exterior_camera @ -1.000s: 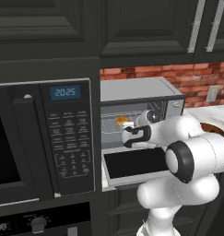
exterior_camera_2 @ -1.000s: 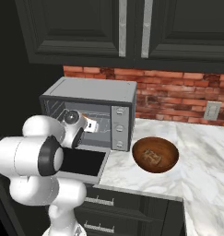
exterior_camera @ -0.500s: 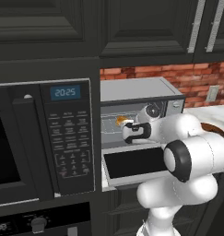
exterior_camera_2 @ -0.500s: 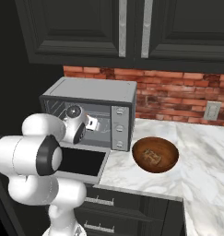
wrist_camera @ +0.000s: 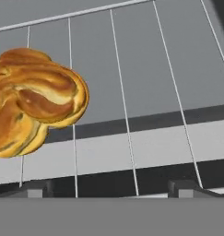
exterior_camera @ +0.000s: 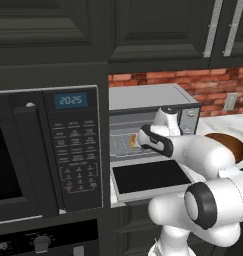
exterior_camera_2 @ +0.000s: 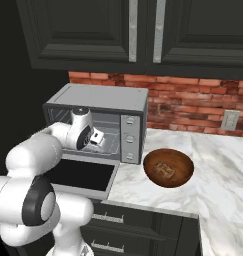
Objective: Pick up the heated bread from the toaster oven and place it in the bowl. Then move the bread bowl to the dining counter.
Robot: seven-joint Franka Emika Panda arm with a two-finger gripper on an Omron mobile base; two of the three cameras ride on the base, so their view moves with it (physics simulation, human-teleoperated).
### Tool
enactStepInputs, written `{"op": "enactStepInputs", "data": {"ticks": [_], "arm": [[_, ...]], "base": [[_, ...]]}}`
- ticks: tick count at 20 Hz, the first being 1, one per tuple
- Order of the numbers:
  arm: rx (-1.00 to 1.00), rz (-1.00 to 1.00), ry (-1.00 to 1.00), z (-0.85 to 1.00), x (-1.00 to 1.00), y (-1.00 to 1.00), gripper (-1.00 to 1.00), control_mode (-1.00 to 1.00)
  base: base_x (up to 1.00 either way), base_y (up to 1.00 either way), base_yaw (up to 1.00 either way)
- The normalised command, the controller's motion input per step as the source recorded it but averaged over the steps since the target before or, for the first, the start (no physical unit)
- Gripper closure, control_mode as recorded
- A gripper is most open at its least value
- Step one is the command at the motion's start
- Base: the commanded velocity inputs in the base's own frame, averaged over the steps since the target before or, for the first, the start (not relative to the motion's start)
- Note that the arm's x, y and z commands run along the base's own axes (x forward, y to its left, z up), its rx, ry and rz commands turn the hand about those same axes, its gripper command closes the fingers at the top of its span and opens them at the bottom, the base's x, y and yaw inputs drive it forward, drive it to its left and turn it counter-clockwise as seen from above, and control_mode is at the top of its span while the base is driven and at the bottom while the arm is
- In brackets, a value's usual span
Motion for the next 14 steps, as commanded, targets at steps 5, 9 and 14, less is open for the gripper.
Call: {"op": "enactStepInputs", "data": {"ticks": [5, 9, 14], "arm": [[0.02, 0.0, 0.3, -0.26, -1.0, 0.0, -1.0, -1.0], [0.0, 0.0, 0.29, -0.46, -1.0, 0.02, -1.0, -1.0], [0.0, 0.01, -0.04, 0.32, -0.51, 0.16, -1.0, -1.0]], "base": [[0.0, 0.0, 0.0], [0.0, 0.0, 0.0], [0.0, 0.0, 0.0]]}}
